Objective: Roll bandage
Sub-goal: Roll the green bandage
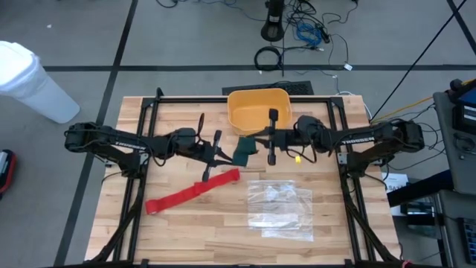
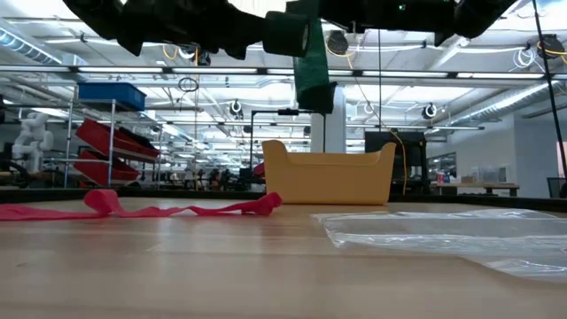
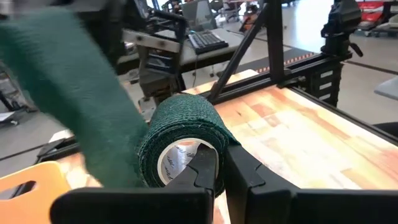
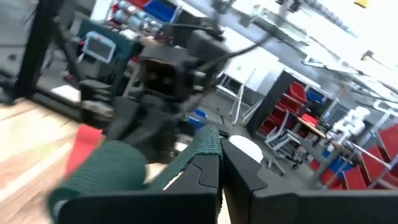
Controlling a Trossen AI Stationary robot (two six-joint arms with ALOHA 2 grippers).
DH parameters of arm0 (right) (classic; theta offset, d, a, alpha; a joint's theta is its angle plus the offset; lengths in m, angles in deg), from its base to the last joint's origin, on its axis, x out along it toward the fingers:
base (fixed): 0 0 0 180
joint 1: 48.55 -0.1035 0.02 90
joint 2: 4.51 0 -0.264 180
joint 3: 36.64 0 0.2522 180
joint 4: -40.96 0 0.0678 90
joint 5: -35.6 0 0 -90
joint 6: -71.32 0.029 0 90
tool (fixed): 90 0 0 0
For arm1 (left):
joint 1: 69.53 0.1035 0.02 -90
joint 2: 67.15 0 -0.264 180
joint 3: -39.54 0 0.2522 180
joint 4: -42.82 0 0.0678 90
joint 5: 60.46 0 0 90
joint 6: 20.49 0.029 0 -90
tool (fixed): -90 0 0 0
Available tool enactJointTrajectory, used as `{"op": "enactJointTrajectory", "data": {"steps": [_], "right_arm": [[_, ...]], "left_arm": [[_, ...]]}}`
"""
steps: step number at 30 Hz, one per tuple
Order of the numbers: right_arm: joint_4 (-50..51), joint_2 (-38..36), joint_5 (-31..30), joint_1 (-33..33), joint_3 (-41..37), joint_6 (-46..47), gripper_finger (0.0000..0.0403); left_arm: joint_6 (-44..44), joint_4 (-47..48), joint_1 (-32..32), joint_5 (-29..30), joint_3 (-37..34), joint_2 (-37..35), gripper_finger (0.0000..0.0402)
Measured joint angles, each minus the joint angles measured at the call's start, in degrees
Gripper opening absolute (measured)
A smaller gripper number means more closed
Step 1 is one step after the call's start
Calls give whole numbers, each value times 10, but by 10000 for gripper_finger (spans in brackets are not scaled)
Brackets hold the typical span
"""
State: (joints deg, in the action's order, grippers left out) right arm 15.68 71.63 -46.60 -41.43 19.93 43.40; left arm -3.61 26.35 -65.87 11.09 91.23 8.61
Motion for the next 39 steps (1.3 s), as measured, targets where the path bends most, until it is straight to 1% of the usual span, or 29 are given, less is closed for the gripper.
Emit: {"op": "enactJointTrajectory", "data": {"steps": [4,8,12,17,21,23,25,27,32,35,37,39], "right_arm": [[15,0,0,-27,0,-32,0],[13,0,-10,-54,0,-65,0],[26,0,-13,-67,0,-94,0],[55,3,-12,-68,0,-115,0],[33,25,-34,-69,0,-130,7],[14,37,-56,-69,0,-151,19],[-10,44,-94,-68,0,-170,30],[-28,44,-121,-65,0,-181,33],[-56,44,-123,-56,0,-184,5],[-33,44,-128,-51,10,-180,4],[-18,44,-154,-49,18,-178,1],[-20,44,-197,-49,19,-179,1]], "left_arm": [[-1,4,6,25,0,0,13],[1,9,10,65,0,0,13],[6,6,14,92,0,0,13],[21,1,16,99,0,0,13],[31,-14,17,100,0,0,13],[34,-16,17,94,0,0,13],[34,-15,17,87,0,1,13],[34,-14,17,79,0,7,13],[48,-14,18,48,8,34,13],[51,-14,18,27,16,53,13],[62,-15,16,7,22,61,13],[70,-15,13,-10,28,68,13]]}}
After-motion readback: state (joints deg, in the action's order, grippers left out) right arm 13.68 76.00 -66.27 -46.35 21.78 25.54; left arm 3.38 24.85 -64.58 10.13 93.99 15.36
